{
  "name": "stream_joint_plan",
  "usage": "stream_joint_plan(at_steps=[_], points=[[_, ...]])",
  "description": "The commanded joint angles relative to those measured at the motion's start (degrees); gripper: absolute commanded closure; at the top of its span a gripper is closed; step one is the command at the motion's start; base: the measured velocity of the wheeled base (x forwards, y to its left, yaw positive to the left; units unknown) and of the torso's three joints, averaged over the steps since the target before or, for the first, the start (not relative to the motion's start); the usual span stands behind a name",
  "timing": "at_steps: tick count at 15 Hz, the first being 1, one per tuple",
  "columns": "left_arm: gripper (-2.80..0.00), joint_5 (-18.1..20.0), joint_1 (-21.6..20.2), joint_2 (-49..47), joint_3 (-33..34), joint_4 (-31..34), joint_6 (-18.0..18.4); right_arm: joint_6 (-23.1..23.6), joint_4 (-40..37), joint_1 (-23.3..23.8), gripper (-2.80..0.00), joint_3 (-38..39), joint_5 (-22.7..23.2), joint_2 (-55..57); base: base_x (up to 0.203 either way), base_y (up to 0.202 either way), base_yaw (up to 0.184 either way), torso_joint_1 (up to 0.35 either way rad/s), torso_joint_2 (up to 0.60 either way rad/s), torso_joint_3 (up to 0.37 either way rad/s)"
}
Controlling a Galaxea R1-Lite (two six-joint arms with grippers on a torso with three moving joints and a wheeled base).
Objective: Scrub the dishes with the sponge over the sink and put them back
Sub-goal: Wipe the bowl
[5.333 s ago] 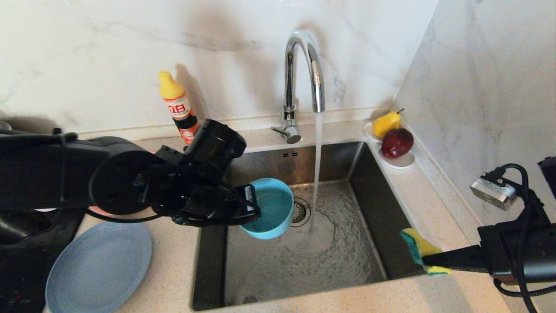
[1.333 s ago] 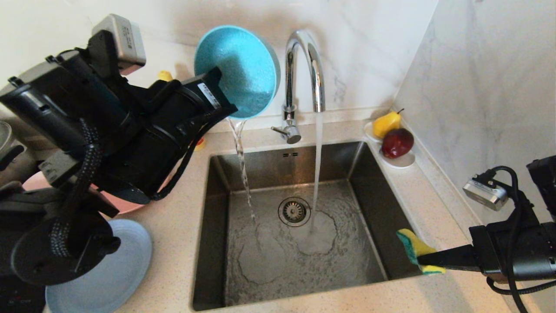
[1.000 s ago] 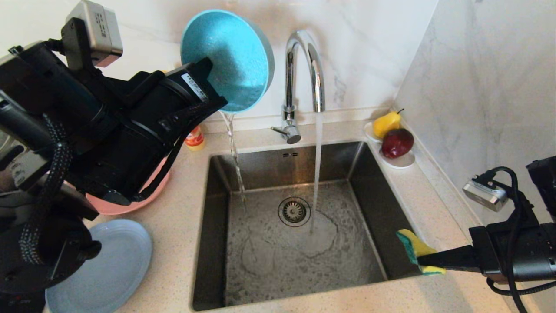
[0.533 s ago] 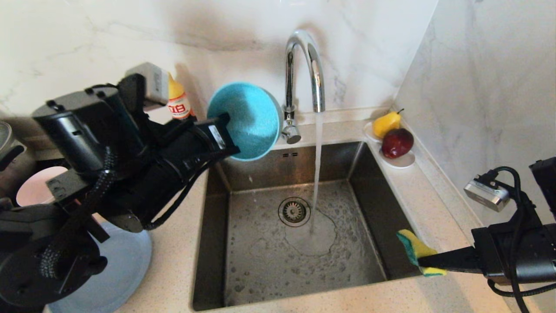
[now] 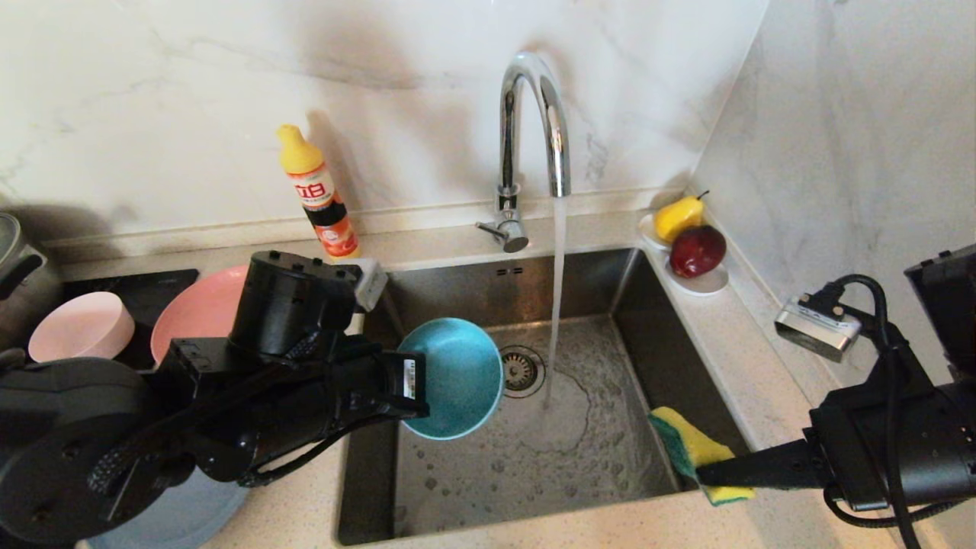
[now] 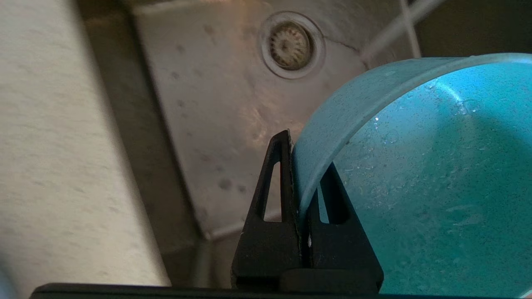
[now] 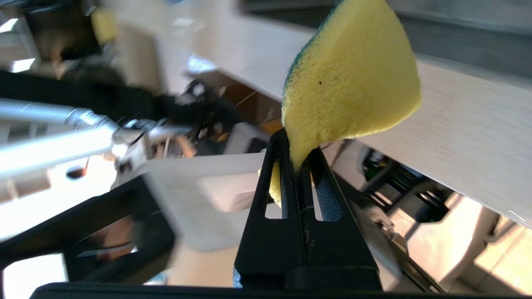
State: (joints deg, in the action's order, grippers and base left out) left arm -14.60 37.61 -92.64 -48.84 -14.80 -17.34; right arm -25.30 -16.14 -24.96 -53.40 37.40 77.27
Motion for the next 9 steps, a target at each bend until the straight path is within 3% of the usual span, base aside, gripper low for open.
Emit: stream_joint_plan(at_steps=[1,4,7,9], points=[[0.00,-0.45,1.93,-0.53,0.10,-0.30,0.04,-0.51,-0.30,-3.62,0.00,-2.96,0.16,2.15,0.000,0.000,0.000,0.000,0.00,0.000],[0.00,-5.34,4.91,-1.51,-0.18,-2.43,0.19,-0.79,-1.53,-6.81,0.00,-7.58,0.13,6.23,0.000,0.000,0.000,0.000,0.00,0.000],[0.00,-14.30,7.59,-5.05,1.16,-11.21,0.42,-0.93,-2.00,-9.03,0.00,-12.47,-0.15,11.87,0.000,0.000,0.000,0.000,0.00,0.000],[0.00,-16.64,9.33,-5.90,3.36,-16.71,1.02,-0.98,-2.50,-9.53,0.00,-15.76,-0.38,14.74,0.000,0.000,0.000,0.000,0.00,0.000]])
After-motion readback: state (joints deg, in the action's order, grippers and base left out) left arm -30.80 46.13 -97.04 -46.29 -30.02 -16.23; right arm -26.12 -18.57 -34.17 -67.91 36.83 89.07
